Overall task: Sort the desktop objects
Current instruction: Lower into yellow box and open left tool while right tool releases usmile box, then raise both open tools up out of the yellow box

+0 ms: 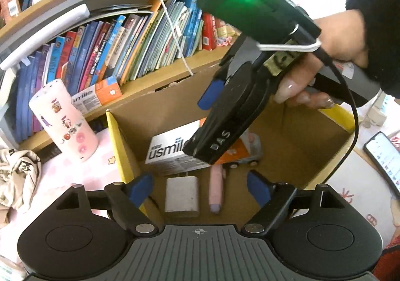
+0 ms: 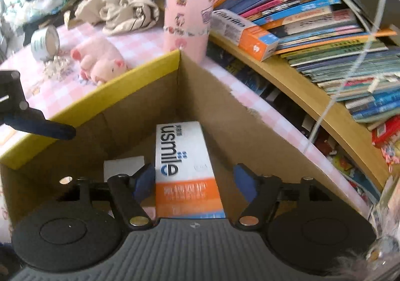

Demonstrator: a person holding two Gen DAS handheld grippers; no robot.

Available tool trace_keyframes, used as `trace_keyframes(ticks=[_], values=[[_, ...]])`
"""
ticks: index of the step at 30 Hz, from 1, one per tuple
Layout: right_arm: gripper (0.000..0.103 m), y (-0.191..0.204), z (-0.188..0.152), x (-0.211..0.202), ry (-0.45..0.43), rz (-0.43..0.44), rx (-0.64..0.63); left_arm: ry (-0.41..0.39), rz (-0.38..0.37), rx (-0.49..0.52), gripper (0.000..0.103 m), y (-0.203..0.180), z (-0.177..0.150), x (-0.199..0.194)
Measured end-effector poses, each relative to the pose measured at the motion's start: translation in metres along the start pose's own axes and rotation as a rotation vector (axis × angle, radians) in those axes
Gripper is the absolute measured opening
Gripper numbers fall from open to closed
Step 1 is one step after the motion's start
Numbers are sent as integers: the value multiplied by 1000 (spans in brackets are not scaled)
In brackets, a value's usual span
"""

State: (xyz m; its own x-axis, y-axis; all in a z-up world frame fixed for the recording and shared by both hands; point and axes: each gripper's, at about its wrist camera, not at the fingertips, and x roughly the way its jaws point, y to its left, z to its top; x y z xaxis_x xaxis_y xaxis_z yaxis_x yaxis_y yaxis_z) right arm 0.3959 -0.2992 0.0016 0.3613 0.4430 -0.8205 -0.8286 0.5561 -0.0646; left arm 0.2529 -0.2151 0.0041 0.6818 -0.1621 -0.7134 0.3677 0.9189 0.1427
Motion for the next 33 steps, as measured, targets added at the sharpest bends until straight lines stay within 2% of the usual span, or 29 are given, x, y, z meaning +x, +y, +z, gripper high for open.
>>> trace_keyframes(ticks=[7, 11, 18, 26, 33], values=[[75, 2, -16, -33, -60, -7, 92, -38, -16, 28, 89, -7, 0, -13], [78, 7, -26, -53, -100, -46, 138, -69, -24, 36, 91, -12, -2, -24], [79, 11, -41, -84, -196, -97, 247, -139, -28, -2, 91, -13, -5, -45], [79, 25, -59, -94, -213, -158, 319, -229, -31, -81, 94, -5, -12, -67], [80, 45, -69, -117, -246, -244, 373, -271, -75, -74, 95, 4, -21, -80]])
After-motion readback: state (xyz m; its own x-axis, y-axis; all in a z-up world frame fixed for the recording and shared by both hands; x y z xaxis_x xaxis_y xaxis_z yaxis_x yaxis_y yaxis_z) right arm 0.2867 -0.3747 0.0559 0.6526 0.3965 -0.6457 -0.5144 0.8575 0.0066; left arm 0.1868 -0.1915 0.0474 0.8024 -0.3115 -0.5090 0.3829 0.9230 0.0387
